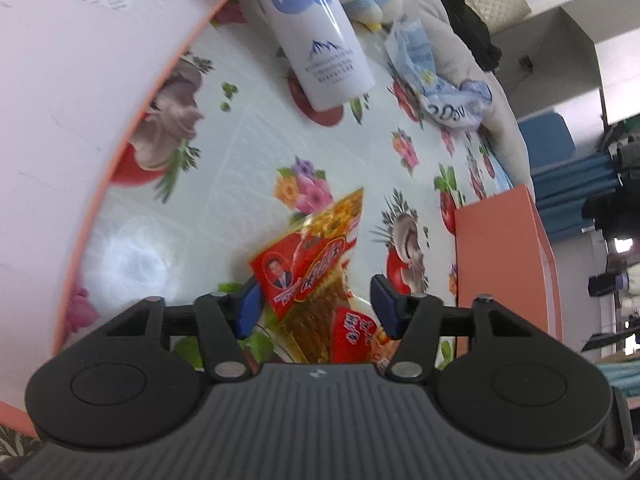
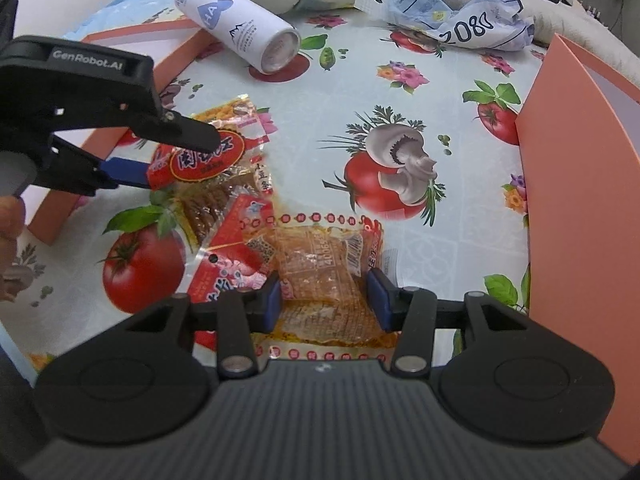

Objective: Organize snacks

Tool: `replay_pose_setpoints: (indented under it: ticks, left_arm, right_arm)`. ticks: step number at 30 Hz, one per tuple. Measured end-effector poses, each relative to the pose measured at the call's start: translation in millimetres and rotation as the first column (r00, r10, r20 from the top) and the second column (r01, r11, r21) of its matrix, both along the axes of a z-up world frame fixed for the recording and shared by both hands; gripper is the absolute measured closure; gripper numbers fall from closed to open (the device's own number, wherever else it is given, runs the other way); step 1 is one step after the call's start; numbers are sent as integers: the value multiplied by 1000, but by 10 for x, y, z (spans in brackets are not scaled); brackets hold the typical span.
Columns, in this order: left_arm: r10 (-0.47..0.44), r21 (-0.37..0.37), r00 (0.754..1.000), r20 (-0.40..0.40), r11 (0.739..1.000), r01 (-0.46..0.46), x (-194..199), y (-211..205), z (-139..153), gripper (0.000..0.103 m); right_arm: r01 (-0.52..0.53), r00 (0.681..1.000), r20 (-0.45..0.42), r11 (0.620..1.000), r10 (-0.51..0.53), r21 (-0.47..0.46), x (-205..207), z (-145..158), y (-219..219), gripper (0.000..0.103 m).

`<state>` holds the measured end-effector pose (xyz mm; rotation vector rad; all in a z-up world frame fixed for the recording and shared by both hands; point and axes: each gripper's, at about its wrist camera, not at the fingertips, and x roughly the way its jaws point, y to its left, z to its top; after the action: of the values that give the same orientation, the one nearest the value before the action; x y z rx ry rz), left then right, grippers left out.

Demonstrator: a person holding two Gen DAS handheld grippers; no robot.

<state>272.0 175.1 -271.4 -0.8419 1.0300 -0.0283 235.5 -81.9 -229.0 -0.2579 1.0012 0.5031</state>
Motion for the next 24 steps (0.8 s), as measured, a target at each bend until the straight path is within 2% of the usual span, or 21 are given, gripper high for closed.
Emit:
replay_pose_setpoints:
  ticks: [4,7,9,10,14,19,24]
  left_arm:
    - [-10,-26,1000,-1,1000,10,15,-6,-53,51]
    - [-13,-67,1000,-7,998,12,6,-24,-110,62]
    - [-16,-34,1000,-8,999,16,-10,-67,-117,70]
    - [-20,-31,1000,-5,999,20,-10,-79,-120,71]
    - [-18,-9,1000,-21,1000,17,-12,-81,-136,86]
    - [-41,41,999,-18,998,42,-10,-123,-93,90]
    - [-53,84,999,5,995,53,-91,-197,37,97]
  right_arm:
    - [-3,1000,-6,1000,3,9,9,-3,-11,55]
    - [-9,1000,-4,1000,9,17,3,-7,-29,55]
    - [-14,1000,-4,1000,14,19,6,-9,-35,55]
    - [-16,1000,-5,1000,16,21,9,-9,-38,55]
    - [-12,1000,-7,1000,12,25,11,-10,-47,55]
    - [-14,1000,-5,1000,14,25,9,-6,-48,55]
    - [27,999,-25,999,-26,34,23,74,-114,55]
